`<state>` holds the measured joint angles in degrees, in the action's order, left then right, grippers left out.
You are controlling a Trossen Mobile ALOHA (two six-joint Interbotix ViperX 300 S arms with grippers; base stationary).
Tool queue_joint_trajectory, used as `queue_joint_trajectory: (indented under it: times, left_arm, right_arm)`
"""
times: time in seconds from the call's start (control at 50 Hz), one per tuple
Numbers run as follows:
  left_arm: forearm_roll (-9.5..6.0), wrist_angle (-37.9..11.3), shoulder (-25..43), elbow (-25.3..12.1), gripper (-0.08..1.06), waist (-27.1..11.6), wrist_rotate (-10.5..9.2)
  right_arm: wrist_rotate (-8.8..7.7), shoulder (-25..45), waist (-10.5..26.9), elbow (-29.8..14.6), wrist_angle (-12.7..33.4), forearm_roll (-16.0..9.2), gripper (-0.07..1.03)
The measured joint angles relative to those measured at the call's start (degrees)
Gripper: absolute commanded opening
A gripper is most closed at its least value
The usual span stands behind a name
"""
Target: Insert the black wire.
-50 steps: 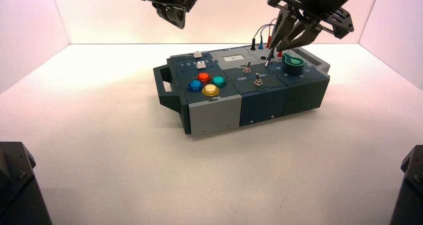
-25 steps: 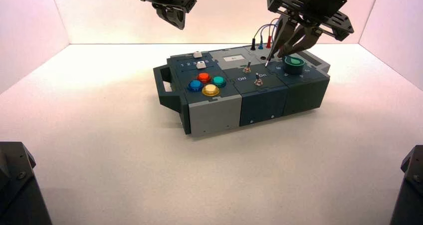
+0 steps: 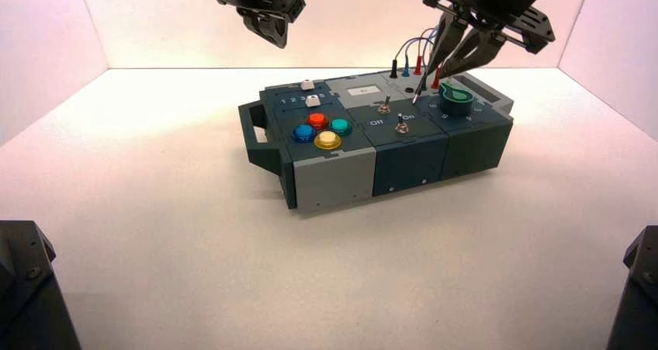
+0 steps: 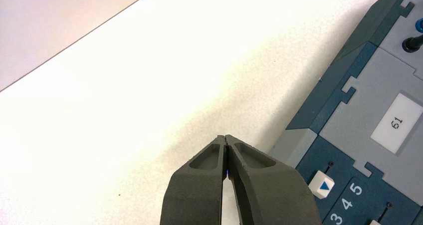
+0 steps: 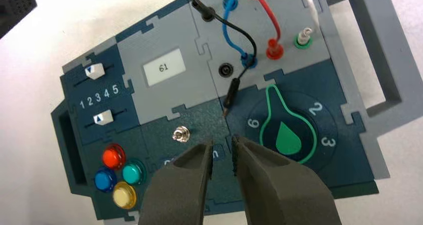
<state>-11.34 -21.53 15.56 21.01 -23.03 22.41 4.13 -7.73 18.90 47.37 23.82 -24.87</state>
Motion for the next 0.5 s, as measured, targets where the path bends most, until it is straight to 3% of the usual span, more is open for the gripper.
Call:
queue_joint_trajectory:
  times: [0.5]
  left_arm:
    - [-0.09,0.0,0.0,-0.09,-0.03,0.18,0.0]
  right_arm:
    - [0.0,2.99,-0.18,-1.05,0.62,0.09,0.23]
